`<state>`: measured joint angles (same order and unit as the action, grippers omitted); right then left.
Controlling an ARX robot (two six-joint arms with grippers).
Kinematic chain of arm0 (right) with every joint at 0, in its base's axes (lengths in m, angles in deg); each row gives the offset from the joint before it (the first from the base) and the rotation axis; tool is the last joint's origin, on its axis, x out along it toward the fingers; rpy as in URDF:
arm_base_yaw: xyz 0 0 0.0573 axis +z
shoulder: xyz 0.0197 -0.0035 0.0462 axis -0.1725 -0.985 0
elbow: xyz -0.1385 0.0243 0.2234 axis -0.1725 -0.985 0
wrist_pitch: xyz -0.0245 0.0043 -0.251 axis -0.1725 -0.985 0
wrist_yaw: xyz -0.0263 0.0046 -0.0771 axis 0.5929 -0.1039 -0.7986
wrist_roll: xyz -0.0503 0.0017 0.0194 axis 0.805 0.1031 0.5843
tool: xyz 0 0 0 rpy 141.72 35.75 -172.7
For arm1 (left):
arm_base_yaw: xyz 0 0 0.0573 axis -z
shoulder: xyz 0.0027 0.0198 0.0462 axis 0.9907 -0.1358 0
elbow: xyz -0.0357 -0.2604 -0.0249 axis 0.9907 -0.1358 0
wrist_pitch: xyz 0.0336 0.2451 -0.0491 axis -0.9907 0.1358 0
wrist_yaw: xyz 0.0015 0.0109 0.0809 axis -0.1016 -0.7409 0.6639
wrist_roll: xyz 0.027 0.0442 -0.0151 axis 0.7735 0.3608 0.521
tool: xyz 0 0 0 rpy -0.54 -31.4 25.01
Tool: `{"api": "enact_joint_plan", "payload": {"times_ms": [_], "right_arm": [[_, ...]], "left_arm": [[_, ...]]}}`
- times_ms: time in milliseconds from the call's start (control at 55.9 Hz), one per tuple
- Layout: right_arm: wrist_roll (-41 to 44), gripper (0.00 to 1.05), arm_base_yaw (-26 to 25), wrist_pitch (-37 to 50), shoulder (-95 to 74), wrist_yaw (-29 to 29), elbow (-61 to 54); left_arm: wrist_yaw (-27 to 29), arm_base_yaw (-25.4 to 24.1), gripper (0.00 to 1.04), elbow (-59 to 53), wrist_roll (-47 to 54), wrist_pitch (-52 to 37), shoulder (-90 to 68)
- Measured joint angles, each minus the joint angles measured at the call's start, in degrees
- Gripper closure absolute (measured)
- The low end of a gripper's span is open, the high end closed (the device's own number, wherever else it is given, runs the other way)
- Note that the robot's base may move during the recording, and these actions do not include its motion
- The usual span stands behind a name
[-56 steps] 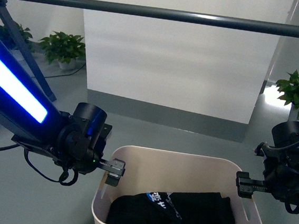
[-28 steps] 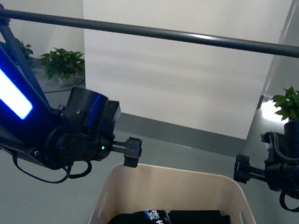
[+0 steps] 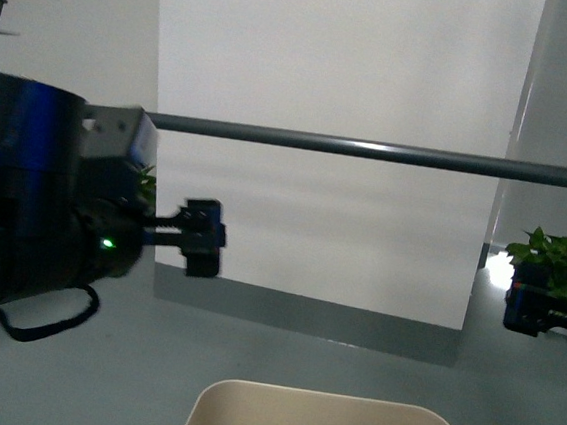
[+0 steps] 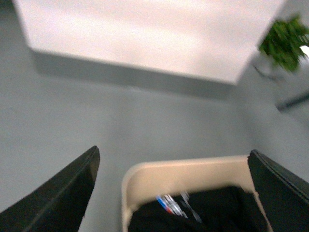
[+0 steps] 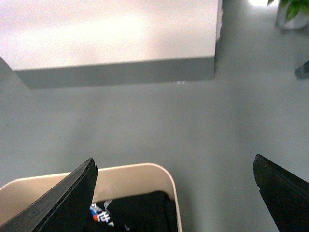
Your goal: Move hamper under clothes hanger
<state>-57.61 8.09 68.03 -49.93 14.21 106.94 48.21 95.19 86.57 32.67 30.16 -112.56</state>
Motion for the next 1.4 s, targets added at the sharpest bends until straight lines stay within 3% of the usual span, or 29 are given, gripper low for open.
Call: {"api": "enact_joint_plan", "payload": {"times_ms": [54,125,286,322,501,680,841,913,1074,1396], "right_arm": [[0.52,0.08,0.55,3.91,5.22,-0.68,-4.66],[1.60,0.09,1.38,8.13,11.61,-1.73,-9.94],[7.61,0.40,1.92,15.17,30.82,-0.22,-26.53],[7.78,0.43,1.92,15.43,31.89,-0.24,-27.76],[8.72,0.77,1.84,16.17,37.51,-0.39,-37.11],[8.90,1.03,1.84,16.11,43.15,-0.39,-41.72],[9.01,1.03,1.84,14.67,48.04,-0.39,-45.40],[9.01,1.03,1.84,13.55,50.56,-0.37,-46.86],[9.01,1.03,1.84,10.99,55.43,-0.37,-49.20],[9.01,1.03,1.84,5.92,65.55,-0.35,-54.75]], "left_arm": [[6.36,-0.17,0.22,-6.05,2.54,-5.77,5.73],[8.17,-0.72,0.31,-11.87,3.89,-9.16,11.47],[6.78,-4.11,0.65,-27.10,5.51,-12.98,21.81],[6.43,-4.35,0.69,-28.39,5.60,-13.11,22.38],[3.89,-6.12,1.02,-36.85,5.84,-14.10,29.94],[2.84,-7.78,1.01,-42.25,5.88,-13.62,35.93],[1.57,-8.74,1.01,-46.03,5.88,-11.78,41.46],[-1.77,-10.95,1.01,-47.52,5.97,-10.51,44.13],[-2.05,-12.85,1.01,-51.23,6.03,-12.22,46.31],[-2.38,-12.87,1.01,-54.90,6.10,0.00,61.99]]}}
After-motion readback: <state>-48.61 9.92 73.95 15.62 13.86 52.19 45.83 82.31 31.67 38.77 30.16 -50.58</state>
